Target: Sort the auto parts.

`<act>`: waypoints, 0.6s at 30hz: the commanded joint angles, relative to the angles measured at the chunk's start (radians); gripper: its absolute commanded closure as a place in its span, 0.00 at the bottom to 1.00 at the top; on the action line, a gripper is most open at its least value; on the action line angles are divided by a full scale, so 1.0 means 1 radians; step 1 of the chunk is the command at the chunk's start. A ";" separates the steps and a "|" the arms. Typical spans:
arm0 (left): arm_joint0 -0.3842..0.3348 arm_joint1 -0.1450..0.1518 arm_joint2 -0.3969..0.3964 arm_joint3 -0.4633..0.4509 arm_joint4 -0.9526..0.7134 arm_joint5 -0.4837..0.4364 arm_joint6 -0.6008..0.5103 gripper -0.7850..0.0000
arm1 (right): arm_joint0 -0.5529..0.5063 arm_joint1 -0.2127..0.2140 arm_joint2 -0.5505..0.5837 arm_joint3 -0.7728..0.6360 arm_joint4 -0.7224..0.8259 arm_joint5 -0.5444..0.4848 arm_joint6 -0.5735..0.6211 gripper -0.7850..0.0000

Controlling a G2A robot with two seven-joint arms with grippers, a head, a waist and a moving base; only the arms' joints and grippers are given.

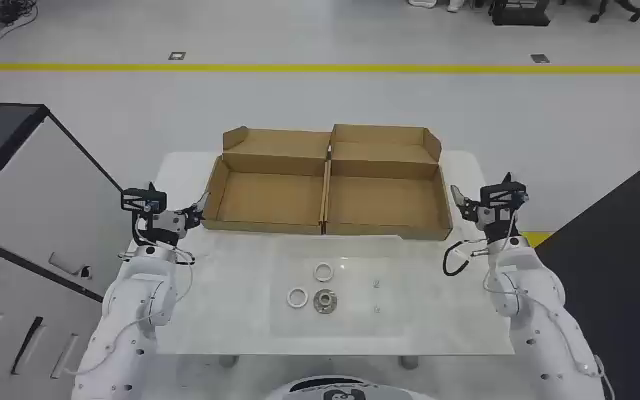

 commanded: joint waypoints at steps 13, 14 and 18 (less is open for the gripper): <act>0.000 0.000 0.000 0.000 0.000 0.000 0.000 0.00 | -0.006 0.018 0.084 -0.162 -0.035 -0.230 0.139 0.00; 0.000 0.000 0.000 0.000 0.000 0.000 0.000 0.00 | -0.003 0.020 0.093 -0.177 -0.032 -0.253 0.154 0.00; 0.000 0.000 0.000 0.000 0.000 0.000 0.000 0.00 | 0.003 0.028 0.119 -0.232 -0.006 -0.362 0.239 0.00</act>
